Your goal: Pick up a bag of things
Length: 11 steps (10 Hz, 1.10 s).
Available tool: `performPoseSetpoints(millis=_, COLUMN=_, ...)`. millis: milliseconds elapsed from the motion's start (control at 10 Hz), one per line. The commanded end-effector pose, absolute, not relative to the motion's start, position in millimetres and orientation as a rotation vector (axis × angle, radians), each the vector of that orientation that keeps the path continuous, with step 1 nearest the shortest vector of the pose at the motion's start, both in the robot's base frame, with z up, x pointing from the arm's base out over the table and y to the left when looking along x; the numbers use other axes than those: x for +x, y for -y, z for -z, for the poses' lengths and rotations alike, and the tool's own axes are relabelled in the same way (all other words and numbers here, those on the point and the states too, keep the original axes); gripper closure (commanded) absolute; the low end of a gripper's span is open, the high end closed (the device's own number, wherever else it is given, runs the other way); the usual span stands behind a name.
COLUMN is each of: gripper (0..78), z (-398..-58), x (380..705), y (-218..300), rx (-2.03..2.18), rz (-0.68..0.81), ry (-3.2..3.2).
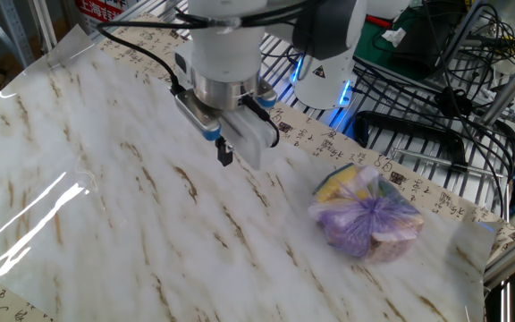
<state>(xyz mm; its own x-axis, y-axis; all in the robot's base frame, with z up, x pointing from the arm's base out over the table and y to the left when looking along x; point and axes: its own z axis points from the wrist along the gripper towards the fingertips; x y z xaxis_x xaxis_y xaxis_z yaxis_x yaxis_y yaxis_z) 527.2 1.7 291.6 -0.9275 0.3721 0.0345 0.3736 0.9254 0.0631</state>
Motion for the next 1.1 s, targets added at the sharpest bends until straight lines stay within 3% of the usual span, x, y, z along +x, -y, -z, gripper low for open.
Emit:
performPoseSetpoints(millis=100, gripper=77.6, z=-292.9, x=527.7, y=-1.3, rx=-0.627, rz=0.137, ry=3.049)
performPoseSetpoints(millis=1100, gripper=77.6, z=-292.9, x=527.7, y=-1.3, rx=-0.682, rz=0.044, ry=3.060)
